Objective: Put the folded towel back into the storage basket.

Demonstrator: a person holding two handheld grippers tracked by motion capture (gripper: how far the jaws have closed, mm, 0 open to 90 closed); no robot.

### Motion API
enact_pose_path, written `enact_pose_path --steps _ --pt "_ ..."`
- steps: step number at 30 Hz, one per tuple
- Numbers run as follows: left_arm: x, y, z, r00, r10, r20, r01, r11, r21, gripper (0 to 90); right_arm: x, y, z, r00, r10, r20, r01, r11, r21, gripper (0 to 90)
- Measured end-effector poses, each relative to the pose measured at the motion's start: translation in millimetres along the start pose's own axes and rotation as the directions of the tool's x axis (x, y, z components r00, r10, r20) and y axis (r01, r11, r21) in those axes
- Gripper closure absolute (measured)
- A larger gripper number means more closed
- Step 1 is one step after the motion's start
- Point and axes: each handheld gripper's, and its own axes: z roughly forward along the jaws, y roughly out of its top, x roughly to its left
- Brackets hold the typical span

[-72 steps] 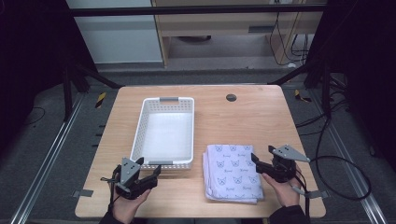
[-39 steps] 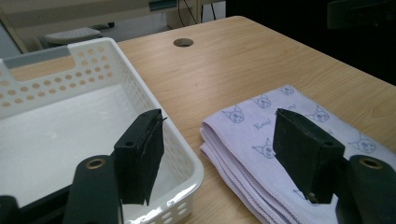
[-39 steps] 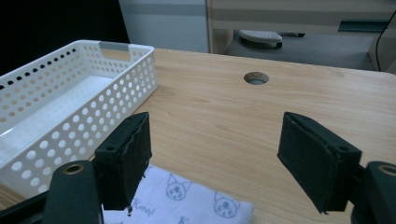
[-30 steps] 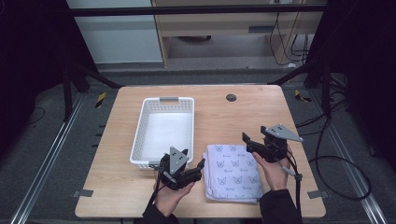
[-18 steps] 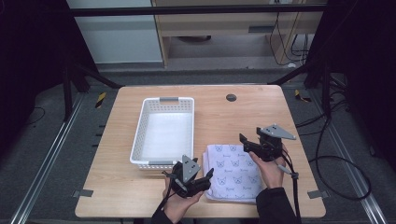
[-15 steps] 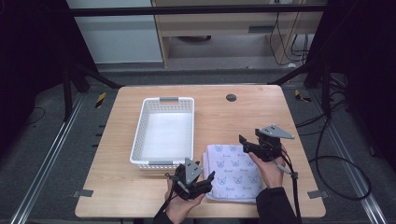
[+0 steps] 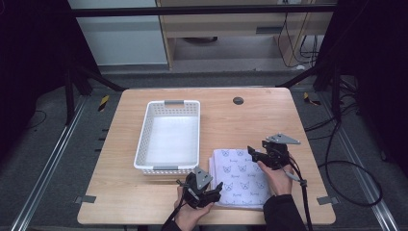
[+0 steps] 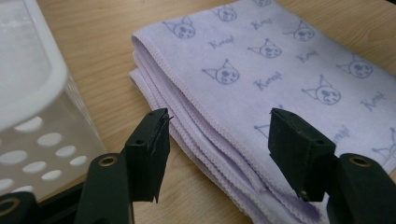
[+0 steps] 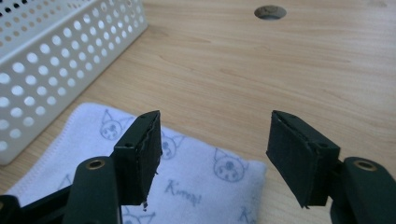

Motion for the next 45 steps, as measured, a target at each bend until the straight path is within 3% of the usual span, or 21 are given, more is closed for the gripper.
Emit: enact_pose_path --steps 10,20,34,41,45 --pt "0.2 -7.2 14.4 0.9999 -0.009 0.008 0.009 0.9976 0.069 33.7 -3.9 -15.0 11.1 0.9999 0.017 0.002 -0.017 0.997 0.07 34.4" --pt "1.0 -9.1 23.9 0.9993 -0.036 0.009 0.035 0.9956 0.087 29.5 -9.5 -28.4 22.2 0.999 0.04 0.019 -0.043 0.989 0.143 39.9" --pt "2.2 -11.2 29.5 0.9967 -0.071 0.04 0.067 0.9931 0.097 31.3 -11.9 -35.4 28.7 0.9959 0.09 0.011 -0.09 0.981 0.171 43.5" --pt "0.9 -8.9 29.4 0.9958 -0.071 0.057 0.065 0.9918 0.111 38.5 -12.2 -36.9 29.9 0.9937 0.112 0.003 -0.111 0.978 0.176 46.9" --pt "0.1 -8.5 29.2 0.9918 -0.093 0.088 0.082 0.9902 0.113 50.7 -11.9 -36.7 29.7 0.9929 0.119 -0.006 -0.116 0.977 0.179 52.5"
